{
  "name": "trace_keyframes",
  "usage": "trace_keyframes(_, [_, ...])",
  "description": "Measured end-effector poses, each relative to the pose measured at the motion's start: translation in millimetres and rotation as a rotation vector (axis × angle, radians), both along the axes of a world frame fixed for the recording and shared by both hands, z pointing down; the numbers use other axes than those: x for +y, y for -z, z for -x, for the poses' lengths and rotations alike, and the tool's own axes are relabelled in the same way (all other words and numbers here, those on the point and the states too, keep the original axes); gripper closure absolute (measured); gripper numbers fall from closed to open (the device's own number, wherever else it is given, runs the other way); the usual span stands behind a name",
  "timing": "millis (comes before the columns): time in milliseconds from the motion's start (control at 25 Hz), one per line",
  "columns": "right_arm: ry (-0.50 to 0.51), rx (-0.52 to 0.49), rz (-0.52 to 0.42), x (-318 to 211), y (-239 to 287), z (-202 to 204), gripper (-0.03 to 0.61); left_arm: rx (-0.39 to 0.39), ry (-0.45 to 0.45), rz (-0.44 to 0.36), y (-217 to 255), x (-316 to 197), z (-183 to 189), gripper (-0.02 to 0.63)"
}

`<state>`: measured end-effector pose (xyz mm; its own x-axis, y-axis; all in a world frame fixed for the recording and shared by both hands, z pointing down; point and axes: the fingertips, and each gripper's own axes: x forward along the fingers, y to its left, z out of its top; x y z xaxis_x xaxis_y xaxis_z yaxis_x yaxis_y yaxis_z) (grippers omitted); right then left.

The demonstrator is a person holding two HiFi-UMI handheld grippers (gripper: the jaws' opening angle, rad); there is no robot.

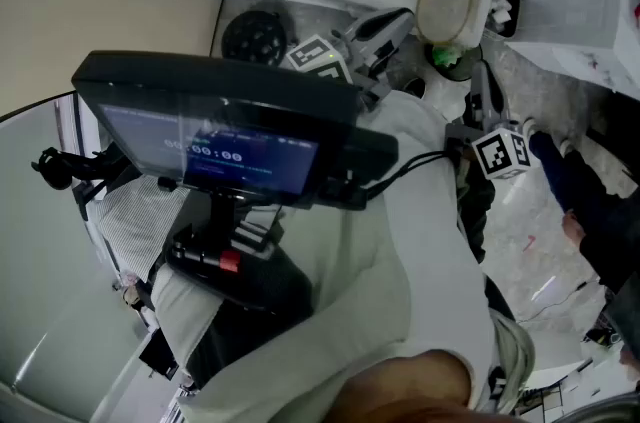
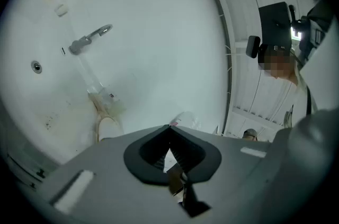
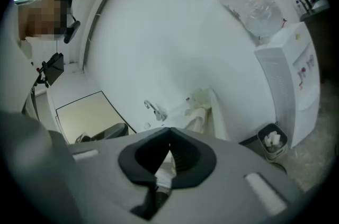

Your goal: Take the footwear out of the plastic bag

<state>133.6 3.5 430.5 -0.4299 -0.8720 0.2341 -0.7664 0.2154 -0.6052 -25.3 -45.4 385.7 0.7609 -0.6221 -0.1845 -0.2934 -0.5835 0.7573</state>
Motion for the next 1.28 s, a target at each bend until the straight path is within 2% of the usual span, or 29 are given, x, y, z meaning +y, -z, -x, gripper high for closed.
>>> trace_keyframes(160, [0.008, -0.014, -0.011, -8, -6, 2, 0.578, -0.047, 0.012, -0.015, -10, -3, 8, 0.615])
trace_keyframes(280, [0.0, -0.041, -0.004, -9, -9, 4, 0.578, -0.046, 0.033, -0.002, -2, -4, 11, 0.615])
trace_keyframes(400, [-0.024, -0.052, -0.02, -8, -8, -2, 0.578, -0.044, 0.018, -0.002, -4, -6, 9, 0.615])
trace_keyframes(600, [-0.032, 0.007, -0.034, -7, -9, -5, 0.578, -0.038, -0.016, 0.008, -7, -9, 10, 0.615])
trace_keyframes(800, [0.018, 0.048, -0.023, -6, -12, -1, 0.578, -0.039, -0.031, 0.013, -8, -9, 9, 0.615])
trace_keyframes(960, [0.127, 0.074, 0.027, -4, -27, 22, 0.578, -0.039, -0.043, 0.025, -14, -11, 11, 0.615])
trace_keyframes(1040, [0.152, 0.043, 0.04, -9, -40, 35, 0.578, -0.042, -0.043, 0.035, -19, -14, 16, 0.615])
trace_keyframes(1160, [0.128, -0.069, 0.08, -24, -62, 55, 0.576, -0.041, -0.04, 0.052, -25, -21, 33, 0.615])
trace_keyframes(1240, [0.083, -0.097, 0.129, -35, -79, 59, 0.505, -0.038, -0.037, 0.059, -30, -26, 46, 0.615])
trace_keyframes(1280, [0.064, -0.097, 0.153, -39, -86, 60, 0.502, -0.037, -0.033, 0.061, -32, -29, 51, 0.615])
